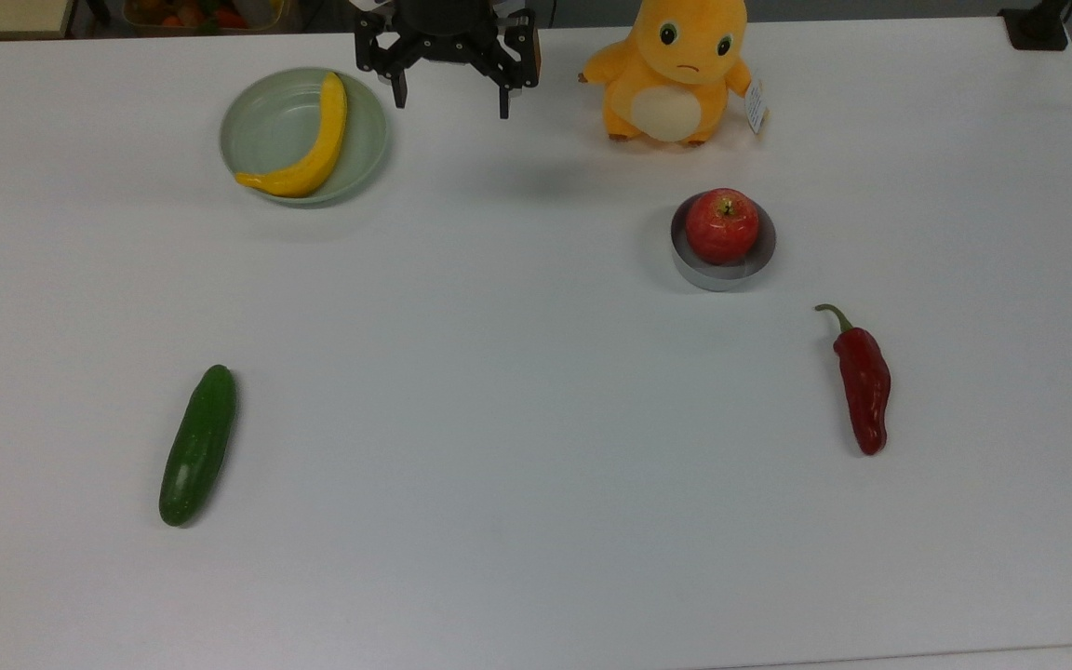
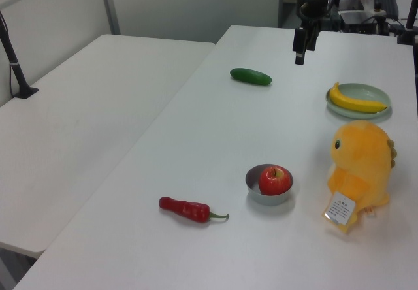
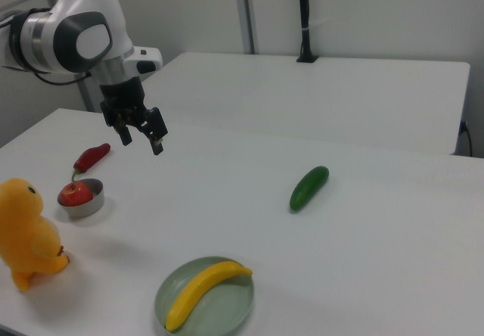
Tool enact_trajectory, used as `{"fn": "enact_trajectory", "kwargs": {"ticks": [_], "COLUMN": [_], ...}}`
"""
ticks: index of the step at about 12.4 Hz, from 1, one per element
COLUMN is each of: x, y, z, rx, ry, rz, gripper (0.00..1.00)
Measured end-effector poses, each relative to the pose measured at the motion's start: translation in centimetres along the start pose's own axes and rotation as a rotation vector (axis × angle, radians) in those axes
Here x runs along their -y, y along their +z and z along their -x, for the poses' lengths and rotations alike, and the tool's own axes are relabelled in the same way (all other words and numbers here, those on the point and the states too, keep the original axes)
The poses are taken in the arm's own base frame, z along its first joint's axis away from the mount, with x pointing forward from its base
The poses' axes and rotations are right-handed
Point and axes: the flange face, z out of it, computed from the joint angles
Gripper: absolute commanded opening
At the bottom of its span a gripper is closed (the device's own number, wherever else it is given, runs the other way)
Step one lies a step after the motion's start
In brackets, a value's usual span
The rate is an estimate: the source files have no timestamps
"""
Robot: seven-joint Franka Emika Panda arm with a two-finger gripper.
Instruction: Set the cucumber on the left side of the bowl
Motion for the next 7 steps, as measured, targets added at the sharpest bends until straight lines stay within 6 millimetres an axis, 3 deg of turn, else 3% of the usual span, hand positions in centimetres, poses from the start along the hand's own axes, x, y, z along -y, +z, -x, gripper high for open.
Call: {"fn": "enact_trajectory", "kwargs": {"ticks": [7], "x": [-0.52], "y": [0.38], "z": [0.4], "rx": [0.043], "ry": [0.008], "rz": [0.007], "gripper": [1.0]}}
